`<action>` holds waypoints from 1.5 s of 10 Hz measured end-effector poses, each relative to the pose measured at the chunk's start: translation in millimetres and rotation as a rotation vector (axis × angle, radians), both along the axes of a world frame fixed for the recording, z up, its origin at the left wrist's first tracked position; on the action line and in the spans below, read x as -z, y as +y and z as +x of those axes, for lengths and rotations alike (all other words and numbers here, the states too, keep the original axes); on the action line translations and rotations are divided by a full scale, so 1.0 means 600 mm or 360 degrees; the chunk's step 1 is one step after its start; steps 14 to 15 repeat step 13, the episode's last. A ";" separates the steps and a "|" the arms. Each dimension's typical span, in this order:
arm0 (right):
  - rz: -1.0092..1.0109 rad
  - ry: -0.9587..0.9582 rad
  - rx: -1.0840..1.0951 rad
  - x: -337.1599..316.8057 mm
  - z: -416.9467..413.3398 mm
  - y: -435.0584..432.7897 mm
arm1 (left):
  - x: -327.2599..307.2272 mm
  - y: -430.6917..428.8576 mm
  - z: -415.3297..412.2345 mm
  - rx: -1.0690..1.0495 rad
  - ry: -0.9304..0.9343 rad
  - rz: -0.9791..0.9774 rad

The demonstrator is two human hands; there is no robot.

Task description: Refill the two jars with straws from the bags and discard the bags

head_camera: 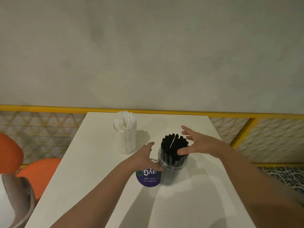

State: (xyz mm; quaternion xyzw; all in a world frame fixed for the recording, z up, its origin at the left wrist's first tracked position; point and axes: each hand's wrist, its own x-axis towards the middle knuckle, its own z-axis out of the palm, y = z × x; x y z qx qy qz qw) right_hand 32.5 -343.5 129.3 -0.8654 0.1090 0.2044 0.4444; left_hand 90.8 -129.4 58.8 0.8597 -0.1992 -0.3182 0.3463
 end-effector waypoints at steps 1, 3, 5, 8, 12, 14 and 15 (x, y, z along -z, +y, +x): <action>0.0091 0.0046 0.0045 0.044 -0.027 -0.013 | 0.006 -0.016 -0.012 0.0008 -0.0035 -0.0023; 0.0176 -0.0153 0.0065 0.105 -0.030 0.001 | -0.002 -0.049 -0.025 -0.0020 -0.0291 -0.0152; 0.0175 -0.0229 0.0106 0.098 0.032 -0.020 | -0.012 -0.079 0.021 -0.0076 -0.0339 -0.0174; 0.0169 -0.0221 0.0113 0.093 0.127 -0.056 | -0.016 -0.126 0.114 -0.0113 -0.0256 -0.0173; 0.0296 -0.0030 0.0198 0.108 0.154 -0.079 | -0.001 -0.139 0.151 -0.0113 -0.0159 -0.0127; 0.0201 0.0111 0.0314 0.125 0.138 -0.077 | -0.007 -0.126 0.139 -0.0097 -0.0197 0.0088; 0.0201 0.0111 0.0314 0.125 0.138 -0.077 | -0.007 -0.126 0.139 -0.0097 -0.0197 0.0088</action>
